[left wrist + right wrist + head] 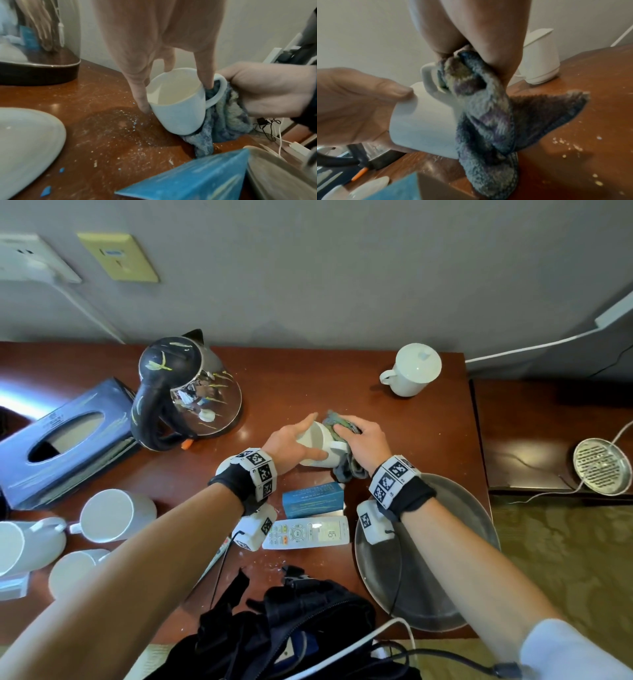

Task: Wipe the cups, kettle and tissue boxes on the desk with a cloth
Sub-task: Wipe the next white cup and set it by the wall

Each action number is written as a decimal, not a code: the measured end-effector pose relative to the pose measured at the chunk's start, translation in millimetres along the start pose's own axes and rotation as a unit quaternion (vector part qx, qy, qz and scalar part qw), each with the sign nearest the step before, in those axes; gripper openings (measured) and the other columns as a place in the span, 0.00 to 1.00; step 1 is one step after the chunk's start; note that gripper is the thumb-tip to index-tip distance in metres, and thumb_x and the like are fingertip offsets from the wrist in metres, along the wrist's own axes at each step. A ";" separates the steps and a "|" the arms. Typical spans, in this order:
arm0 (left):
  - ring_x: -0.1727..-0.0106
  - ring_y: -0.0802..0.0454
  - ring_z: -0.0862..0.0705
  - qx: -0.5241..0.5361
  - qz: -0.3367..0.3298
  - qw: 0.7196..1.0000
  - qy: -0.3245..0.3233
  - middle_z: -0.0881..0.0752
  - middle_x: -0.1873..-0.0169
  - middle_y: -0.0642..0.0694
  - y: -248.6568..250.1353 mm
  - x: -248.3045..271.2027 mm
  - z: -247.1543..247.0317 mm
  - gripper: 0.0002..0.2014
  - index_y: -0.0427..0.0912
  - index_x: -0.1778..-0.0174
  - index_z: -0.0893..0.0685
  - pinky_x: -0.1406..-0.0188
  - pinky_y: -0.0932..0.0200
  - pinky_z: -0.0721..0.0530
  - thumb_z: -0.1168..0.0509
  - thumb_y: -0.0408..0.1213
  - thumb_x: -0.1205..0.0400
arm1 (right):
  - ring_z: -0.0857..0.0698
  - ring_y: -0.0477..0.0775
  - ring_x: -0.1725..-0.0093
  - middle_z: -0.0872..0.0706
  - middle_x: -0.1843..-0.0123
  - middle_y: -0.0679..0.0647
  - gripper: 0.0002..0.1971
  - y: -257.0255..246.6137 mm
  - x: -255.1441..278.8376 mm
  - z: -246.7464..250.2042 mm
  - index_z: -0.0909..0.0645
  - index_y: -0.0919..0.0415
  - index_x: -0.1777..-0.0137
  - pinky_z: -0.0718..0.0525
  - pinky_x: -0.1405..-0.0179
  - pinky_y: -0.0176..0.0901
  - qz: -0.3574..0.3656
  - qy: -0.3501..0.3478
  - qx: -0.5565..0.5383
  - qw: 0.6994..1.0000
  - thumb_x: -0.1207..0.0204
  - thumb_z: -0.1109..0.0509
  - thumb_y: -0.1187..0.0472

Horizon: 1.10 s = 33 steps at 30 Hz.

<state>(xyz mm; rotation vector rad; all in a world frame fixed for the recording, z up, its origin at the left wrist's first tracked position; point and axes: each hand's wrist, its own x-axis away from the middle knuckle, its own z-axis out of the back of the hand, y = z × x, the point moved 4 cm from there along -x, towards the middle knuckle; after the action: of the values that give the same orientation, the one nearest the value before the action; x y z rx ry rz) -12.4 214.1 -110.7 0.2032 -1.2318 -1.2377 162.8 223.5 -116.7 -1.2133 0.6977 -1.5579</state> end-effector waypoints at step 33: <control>0.31 0.45 0.21 -0.083 0.019 0.996 -0.016 0.19 0.31 0.46 -22.3 -11.2 9.6 0.50 0.52 0.13 0.43 0.27 0.50 0.25 0.21 0.45 0.27 | 0.12 0.43 0.42 0.09 0.41 0.47 0.14 14.2 -10.0 -0.9 0.11 0.51 0.39 0.16 0.36 0.41 0.003 -0.050 -0.006 0.999 0.24 0.23 0.57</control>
<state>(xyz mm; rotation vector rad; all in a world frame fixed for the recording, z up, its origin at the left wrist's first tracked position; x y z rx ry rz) -31.4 218.6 -129.1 0.0378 -1.1486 -1.3068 166.9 227.9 -133.0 -1.2886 0.6460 -1.4796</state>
